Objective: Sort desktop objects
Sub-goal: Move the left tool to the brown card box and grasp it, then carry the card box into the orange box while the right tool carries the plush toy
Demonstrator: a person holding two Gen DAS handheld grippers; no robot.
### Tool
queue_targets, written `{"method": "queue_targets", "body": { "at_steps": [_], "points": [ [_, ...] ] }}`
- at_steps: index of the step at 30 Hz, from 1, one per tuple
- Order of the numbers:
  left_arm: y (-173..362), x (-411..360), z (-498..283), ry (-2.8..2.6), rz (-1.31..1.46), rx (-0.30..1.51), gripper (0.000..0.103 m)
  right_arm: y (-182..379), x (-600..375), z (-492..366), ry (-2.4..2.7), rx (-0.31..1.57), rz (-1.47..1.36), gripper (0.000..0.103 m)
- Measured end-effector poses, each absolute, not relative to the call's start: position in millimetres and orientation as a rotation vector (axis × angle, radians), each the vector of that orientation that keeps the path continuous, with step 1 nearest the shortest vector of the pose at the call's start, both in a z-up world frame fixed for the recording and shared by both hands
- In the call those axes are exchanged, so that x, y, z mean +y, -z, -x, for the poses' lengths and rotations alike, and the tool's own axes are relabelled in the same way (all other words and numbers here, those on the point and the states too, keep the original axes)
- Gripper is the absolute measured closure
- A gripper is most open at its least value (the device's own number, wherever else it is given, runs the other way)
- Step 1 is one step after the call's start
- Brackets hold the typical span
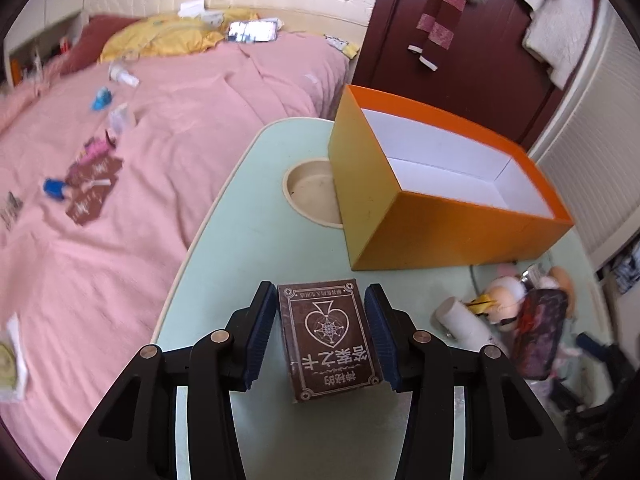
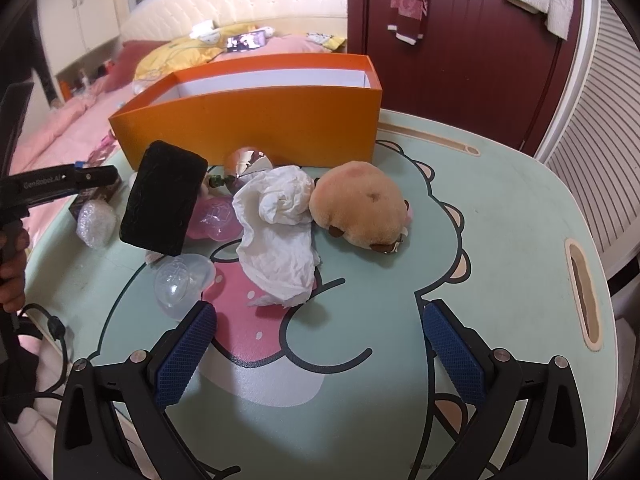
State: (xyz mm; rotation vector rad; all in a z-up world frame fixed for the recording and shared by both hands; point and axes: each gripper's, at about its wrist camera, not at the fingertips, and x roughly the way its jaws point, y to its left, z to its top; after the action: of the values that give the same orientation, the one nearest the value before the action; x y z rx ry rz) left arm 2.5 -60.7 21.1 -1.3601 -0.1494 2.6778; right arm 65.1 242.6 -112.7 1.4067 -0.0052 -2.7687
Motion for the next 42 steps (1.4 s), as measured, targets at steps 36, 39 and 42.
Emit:
{"method": "queue_targets", "body": {
  "at_steps": [36,39,42],
  "points": [
    [-20,-72,-8,-2.731,1.292,-0.250,0.060,94,261,8,2.908,-0.208,-1.338,0.066],
    [-35,-77,-10,-2.760,1.247,-0.247,0.060,77,268,5,2.936,-0.224,-1.242,0.066],
    [-60,-80,-8,-2.790,1.171,-0.246,0.060,58,276,3,2.943,-0.246,-1.157,0.066]
  ]
}}
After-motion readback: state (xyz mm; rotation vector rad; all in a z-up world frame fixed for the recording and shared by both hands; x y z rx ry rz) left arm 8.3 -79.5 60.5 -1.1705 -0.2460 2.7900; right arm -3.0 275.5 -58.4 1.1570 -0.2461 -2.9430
